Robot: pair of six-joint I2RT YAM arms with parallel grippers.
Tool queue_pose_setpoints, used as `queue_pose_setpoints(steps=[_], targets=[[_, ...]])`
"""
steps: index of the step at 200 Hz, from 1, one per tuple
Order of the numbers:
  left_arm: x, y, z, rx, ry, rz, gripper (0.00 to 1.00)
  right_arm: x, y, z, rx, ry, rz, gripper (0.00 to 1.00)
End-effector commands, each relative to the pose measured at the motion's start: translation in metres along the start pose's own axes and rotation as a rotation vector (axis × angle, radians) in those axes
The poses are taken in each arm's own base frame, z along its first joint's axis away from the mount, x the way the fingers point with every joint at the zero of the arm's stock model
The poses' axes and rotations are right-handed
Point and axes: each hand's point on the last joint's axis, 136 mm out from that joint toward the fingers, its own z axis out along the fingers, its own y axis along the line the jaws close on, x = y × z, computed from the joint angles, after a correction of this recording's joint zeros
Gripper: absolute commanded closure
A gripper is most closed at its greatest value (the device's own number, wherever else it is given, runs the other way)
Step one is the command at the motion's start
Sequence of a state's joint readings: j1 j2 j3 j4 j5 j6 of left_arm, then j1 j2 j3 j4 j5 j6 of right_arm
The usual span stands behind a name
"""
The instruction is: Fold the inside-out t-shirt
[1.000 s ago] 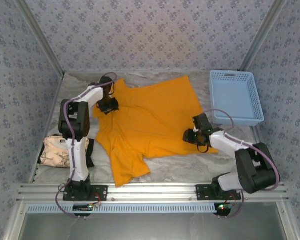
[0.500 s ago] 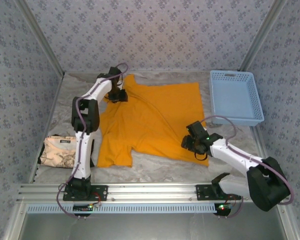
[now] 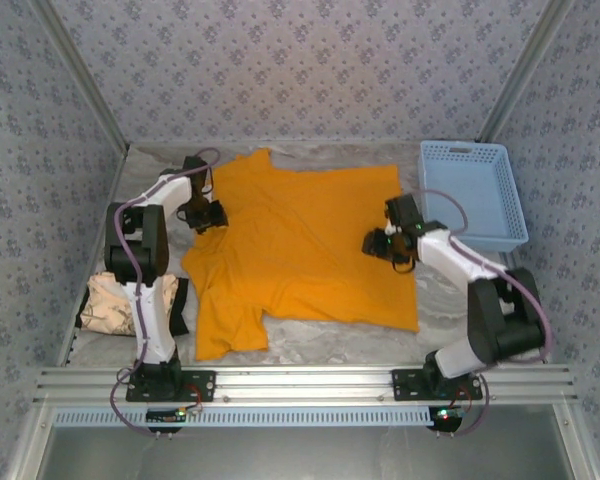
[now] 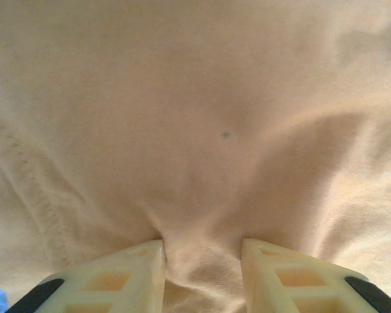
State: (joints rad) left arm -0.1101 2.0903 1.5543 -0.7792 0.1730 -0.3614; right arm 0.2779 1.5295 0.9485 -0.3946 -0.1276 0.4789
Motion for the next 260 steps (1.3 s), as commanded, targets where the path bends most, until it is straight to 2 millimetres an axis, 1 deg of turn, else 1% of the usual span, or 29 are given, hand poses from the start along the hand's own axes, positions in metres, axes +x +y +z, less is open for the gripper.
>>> queue_pose_setpoints(steps=[1,7,9,11,16,30,35,41,45,53,62,66,73,81,95,102,117,132,149,157,169,187,202,216,223,231,239,249,260], targets=[[-0.017,-0.012,-0.03,0.062,-0.053,-0.015,0.64,-0.063,0.017,0.01,-0.012,-0.112,-0.1,0.48],[-0.024,-0.013,-0.036,0.07,-0.078,-0.019,0.64,-0.081,0.023,0.014,-0.024,-0.142,-0.102,0.48],[-0.027,-0.013,-0.037,0.071,-0.084,-0.02,0.64,-0.083,0.022,0.017,-0.02,-0.14,-0.1,0.48],[-0.03,-0.014,-0.04,0.074,-0.096,-0.02,0.64,-0.094,0.025,0.016,-0.026,-0.163,-0.101,0.48],[-0.039,-0.015,-0.045,0.079,-0.121,-0.022,0.63,-0.108,0.028,0.02,-0.027,-0.182,-0.099,0.48],[-0.063,-0.018,-0.05,0.085,-0.176,-0.018,0.63,-0.138,0.033,0.035,-0.04,-0.199,-0.087,0.48],[-0.073,-0.02,-0.05,0.086,-0.196,-0.011,0.63,-0.146,0.034,0.045,-0.041,-0.197,-0.083,0.48],[-0.083,-0.023,-0.047,0.089,-0.207,-0.007,0.63,-0.154,0.035,0.055,-0.045,-0.196,-0.075,0.48],[-0.089,-0.025,-0.044,0.098,-0.214,-0.004,0.63,-0.163,0.038,0.056,-0.053,-0.208,-0.072,0.48],[-0.099,-0.031,-0.037,0.117,-0.222,-0.005,0.63,-0.172,0.038,0.072,-0.054,-0.202,-0.061,0.49],[-0.108,-0.032,-0.024,0.126,-0.215,-0.021,0.63,-0.184,0.038,0.083,-0.05,-0.208,-0.049,0.5],[-0.116,-0.036,-0.024,0.136,-0.227,-0.023,0.63,-0.189,0.038,0.089,-0.045,-0.21,-0.046,0.5],[-0.119,-0.036,-0.012,0.137,-0.208,-0.032,0.64,-0.195,0.035,0.098,-0.033,-0.209,-0.035,0.52],[-0.125,-0.038,-0.003,0.138,-0.198,-0.038,0.64,-0.2,0.03,0.108,-0.018,-0.202,-0.02,0.53],[-0.13,-0.04,0.013,0.131,-0.168,-0.041,0.64,-0.203,0.02,0.121,0.003,-0.179,0.02,0.53],[-0.132,-0.041,0.02,0.129,-0.162,-0.04,0.64,-0.201,0.013,0.129,0.014,-0.161,0.044,0.53],[-0.137,-0.049,0.031,0.142,-0.158,-0.023,0.64,-0.197,-0.003,0.135,0.034,-0.135,0.111,0.53],[-0.143,-0.056,0.039,0.153,-0.166,-0.002,0.64,-0.194,-0.021,0.138,0.043,-0.118,0.18,0.53],[-0.146,-0.063,0.053,0.162,-0.151,0.006,0.64,-0.192,-0.039,0.138,0.046,-0.098,0.231,0.53],[-0.149,-0.071,0.056,0.186,-0.153,0.016,0.64,-0.19,-0.046,0.139,0.047,-0.09,0.248,0.53],[-0.152,-0.084,0.063,0.237,-0.15,0.031,0.64,-0.189,-0.05,0.139,0.029,-0.082,0.267,0.53],[-0.157,-0.102,0.067,0.298,-0.168,0.062,0.64,-0.193,-0.053,0.131,0.032,-0.1,0.268,0.53],[-0.162,-0.111,0.06,0.317,-0.199,0.088,0.64,-0.2,-0.055,0.12,0.04,-0.128,0.258,0.53],[-0.167,-0.109,0.048,0.298,-0.227,0.097,0.63,-0.207,-0.044,0.109,-0.01,-0.14,0.246,0.52],[-0.17,-0.108,0.036,0.289,-0.246,0.102,0.63,-0.21,-0.038,0.101,-0.031,-0.144,0.241,0.51],[-0.172,-0.108,0.022,0.282,-0.266,0.115,0.63,-0.214,-0.03,0.09,-0.051,-0.156,0.229,0.5],[-0.174,-0.11,0.002,0.278,-0.292,0.137,0.63,-0.217,-0.024,0.076,-0.061,-0.175,0.214,0.5],[-0.173,-0.114,-0.025,0.27,-0.325,0.172,0.62,-0.218,-0.016,0.056,-0.069,-0.204,0.187,0.49],[-0.17,-0.117,-0.059,0.253,-0.367,0.207,0.62,-0.215,-0.01,0.034,-0.075,-0.228,0.159,0.48]])
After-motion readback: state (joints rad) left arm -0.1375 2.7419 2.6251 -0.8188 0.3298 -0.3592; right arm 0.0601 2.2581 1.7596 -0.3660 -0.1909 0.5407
